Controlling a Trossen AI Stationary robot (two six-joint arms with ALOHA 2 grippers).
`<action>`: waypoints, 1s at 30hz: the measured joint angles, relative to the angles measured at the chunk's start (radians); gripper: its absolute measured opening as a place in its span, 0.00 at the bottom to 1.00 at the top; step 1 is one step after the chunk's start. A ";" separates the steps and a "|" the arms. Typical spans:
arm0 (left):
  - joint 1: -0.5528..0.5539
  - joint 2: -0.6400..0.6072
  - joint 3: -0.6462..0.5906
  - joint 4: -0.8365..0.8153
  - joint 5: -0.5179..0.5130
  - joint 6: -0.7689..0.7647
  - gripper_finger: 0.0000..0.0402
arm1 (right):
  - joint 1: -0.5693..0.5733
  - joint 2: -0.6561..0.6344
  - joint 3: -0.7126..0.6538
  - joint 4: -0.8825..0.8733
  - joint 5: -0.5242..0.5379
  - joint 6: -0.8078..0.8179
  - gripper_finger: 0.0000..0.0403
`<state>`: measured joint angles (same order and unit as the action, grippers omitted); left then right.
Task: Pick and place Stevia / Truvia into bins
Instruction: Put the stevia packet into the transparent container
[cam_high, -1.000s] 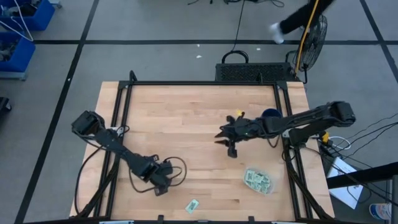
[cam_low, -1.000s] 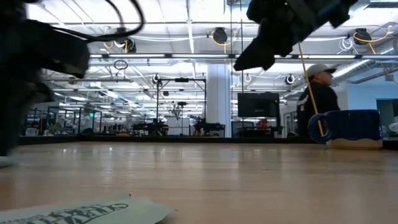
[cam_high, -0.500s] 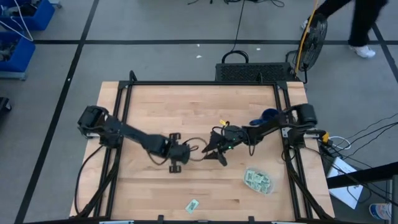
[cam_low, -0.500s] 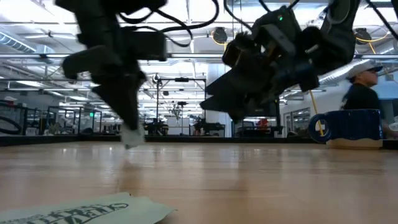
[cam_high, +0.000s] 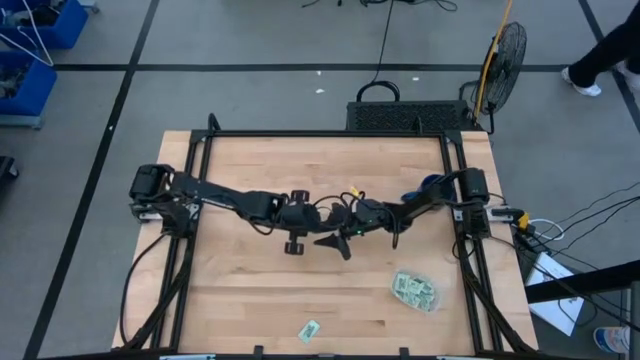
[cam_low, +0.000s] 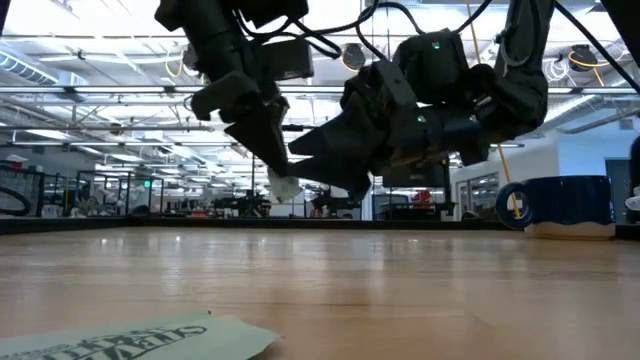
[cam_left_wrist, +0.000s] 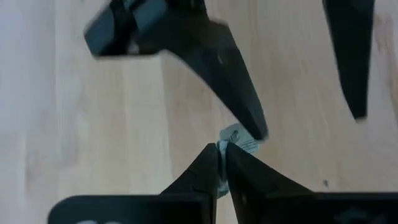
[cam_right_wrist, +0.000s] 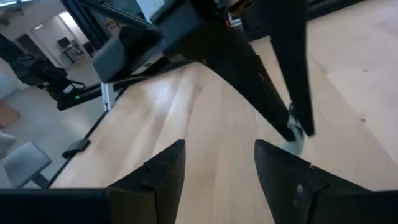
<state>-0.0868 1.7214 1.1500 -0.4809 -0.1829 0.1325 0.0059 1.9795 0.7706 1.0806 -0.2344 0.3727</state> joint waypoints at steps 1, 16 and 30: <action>0.006 0.000 0.000 0.010 0.003 0.016 0.11 | 0.000 0.002 0.009 -0.008 0.003 -0.004 0.46; 0.011 -0.001 0.000 0.006 -0.013 0.103 0.12 | -0.005 0.004 0.036 -0.206 0.107 -0.044 0.46; 0.013 -0.001 0.000 0.000 -0.025 0.121 0.12 | -0.013 0.004 0.036 -0.141 0.210 -0.094 0.46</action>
<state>-0.0740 1.7203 1.1503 -0.4808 -0.2077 0.2536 -0.0069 1.9834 0.8070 0.9400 -0.0248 0.2790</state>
